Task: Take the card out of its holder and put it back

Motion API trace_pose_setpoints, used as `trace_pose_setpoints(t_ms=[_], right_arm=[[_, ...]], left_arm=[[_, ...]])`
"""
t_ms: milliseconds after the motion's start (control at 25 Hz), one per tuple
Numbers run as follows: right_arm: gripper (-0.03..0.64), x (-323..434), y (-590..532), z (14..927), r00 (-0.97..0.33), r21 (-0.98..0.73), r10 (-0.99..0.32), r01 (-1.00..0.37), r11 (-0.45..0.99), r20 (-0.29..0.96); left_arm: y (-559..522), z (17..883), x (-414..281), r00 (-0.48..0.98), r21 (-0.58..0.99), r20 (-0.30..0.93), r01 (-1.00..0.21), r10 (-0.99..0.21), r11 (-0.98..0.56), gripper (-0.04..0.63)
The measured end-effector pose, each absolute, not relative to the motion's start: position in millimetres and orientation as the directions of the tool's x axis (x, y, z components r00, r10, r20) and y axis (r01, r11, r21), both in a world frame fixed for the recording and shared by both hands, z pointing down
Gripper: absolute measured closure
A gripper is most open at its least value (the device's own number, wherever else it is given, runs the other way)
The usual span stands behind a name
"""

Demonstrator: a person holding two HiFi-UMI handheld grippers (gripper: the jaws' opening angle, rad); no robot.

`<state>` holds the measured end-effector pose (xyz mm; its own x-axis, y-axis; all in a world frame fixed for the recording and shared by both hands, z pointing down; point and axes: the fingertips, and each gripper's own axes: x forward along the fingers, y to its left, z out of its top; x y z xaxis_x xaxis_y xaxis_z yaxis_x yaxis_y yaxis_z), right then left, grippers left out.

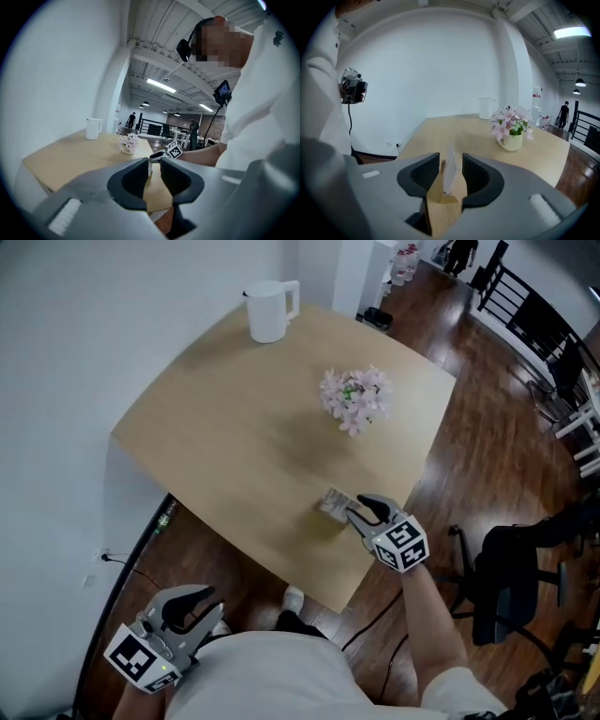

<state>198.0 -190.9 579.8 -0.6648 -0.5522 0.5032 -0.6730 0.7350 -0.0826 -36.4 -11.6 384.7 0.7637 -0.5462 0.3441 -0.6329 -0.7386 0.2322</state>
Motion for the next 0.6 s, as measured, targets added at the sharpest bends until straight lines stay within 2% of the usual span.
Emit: trace_pose_setpoints(t_ms=[120,280,600], right_arm=[[0.464,190.7,-199.2,591.6,-0.69,-0.112,-0.511,-0.643,0.757,0.513],[0.576,186.6,-203.7,597.9,-0.705,-0.123,-0.486,-0.622,0.773,0.516],[0.595,178.5,-200.9,581.9,-0.743,-0.171,-0.458,-0.596,0.785,0.488]], left_arm=[[-12.0,385.6,-39.4,0.745,0.234,0.354,-0.656,-0.566,-0.717,0.505],[-14.0,385.3,-45.4,0.725,0.228,0.352,-0.68,-0.592,-0.697,0.505],[-10.6,383.2,-65.8,0.692,0.231,0.346,-0.717,-0.633,-0.657,0.505]])
